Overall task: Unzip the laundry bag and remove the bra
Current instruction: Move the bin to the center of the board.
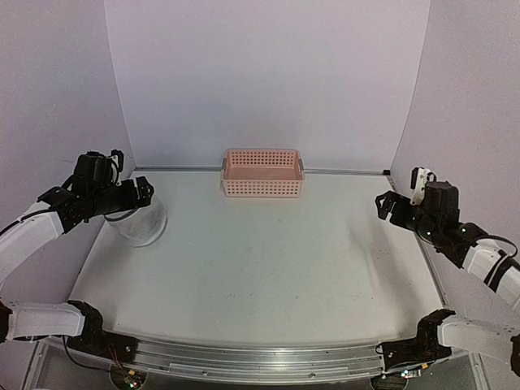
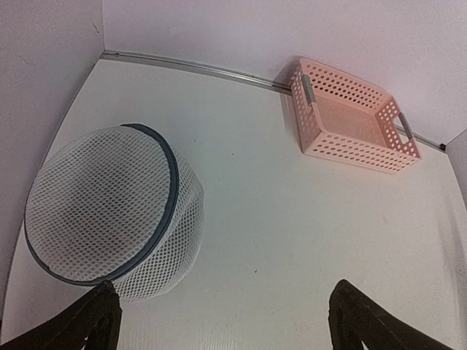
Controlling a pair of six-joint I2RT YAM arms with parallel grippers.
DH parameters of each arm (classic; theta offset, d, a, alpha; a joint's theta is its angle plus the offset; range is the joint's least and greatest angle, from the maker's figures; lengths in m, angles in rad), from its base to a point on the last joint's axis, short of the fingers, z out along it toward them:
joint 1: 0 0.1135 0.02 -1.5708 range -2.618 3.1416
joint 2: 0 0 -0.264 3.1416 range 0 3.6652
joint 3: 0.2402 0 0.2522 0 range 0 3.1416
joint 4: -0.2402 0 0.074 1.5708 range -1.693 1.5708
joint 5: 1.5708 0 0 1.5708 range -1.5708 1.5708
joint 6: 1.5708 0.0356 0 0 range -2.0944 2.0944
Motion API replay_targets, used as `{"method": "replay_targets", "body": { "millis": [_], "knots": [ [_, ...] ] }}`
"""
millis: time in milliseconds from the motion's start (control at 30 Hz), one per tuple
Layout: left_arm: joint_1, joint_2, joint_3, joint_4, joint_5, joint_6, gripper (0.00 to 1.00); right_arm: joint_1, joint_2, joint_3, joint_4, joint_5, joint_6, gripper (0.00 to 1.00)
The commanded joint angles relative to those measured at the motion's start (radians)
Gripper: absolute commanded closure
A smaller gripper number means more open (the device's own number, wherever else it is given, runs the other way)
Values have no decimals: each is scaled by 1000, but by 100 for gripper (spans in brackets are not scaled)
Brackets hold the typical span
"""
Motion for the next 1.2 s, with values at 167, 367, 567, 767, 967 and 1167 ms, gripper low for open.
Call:
{"method": "replay_targets", "body": {
  "millis": [167, 367, 567, 767, 967, 1167],
  "knots": [
    [-5, 2, 62, -34, -20, 13, 0, 8, 201, 287, 27, 9, -6, 2],
    [-5, -20, 57, -37, -15, 43, 0, 7, 334, 428, 23, -47, -27, 2],
    [-5, -51, 53, -37, -6, 80, 0, 8, 516, 586, -23, -121, -43, 2],
    [-6, -79, 60, -45, 27, 105, 0, 28, 687, 733, -54, -197, -28, 4],
    [-6, -88, 61, -47, 63, 146, 0, 51, 872, 915, -127, -214, -5, 7],
    [-7, -59, 28, -36, 72, 149, 0, 70, 1075, 1124, -183, -229, 36, 10]
  ]
}}
